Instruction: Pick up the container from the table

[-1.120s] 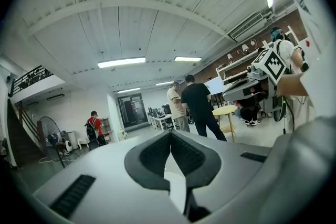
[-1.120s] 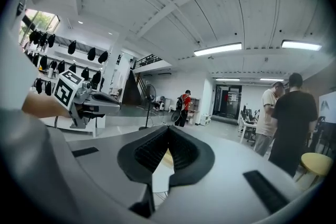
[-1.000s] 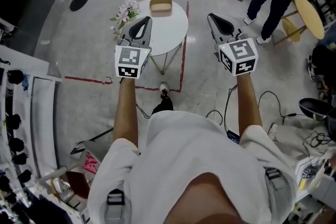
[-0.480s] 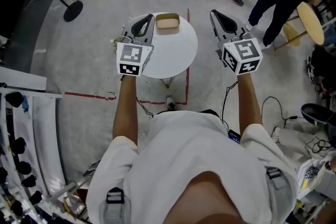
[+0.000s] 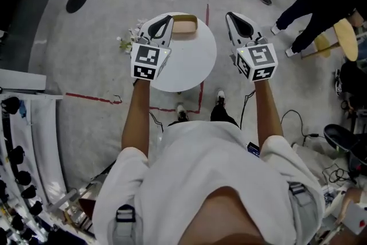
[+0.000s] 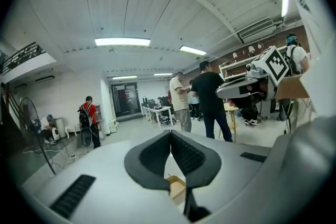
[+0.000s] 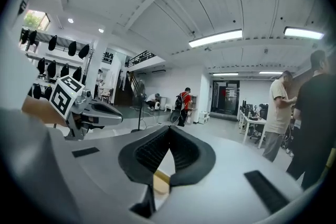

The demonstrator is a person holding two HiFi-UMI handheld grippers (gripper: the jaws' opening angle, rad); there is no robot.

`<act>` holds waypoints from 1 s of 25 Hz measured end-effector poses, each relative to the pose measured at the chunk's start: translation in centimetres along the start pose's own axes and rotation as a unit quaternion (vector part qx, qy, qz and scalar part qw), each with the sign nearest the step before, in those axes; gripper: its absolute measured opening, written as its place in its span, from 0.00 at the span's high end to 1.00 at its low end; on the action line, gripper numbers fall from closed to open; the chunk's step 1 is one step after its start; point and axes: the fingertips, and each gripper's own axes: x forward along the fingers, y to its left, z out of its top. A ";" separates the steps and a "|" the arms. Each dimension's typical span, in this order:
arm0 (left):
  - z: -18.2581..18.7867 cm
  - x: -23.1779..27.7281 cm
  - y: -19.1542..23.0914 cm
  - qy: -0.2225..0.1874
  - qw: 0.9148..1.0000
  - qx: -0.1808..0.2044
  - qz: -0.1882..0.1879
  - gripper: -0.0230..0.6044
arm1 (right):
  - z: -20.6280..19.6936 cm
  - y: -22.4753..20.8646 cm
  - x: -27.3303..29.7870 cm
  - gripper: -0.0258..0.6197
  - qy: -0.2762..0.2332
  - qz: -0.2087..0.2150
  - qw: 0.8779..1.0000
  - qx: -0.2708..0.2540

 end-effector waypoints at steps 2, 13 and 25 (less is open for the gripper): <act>-1.2 2.0 -0.2 0.020 1.000 -0.011 0.003 0.93 | -1.3 -1.3 1.5 0.96 0.012 0.017 1.000 0.010; -13.4 15.8 1.6 0.171 0.978 -0.117 0.005 0.93 | -10.8 -6.7 13.1 0.96 0.100 0.139 0.982 0.081; -29.8 26.9 -2.9 0.331 0.928 -0.163 -0.045 0.71 | -20.6 -11.4 16.4 0.94 0.169 0.178 0.964 0.105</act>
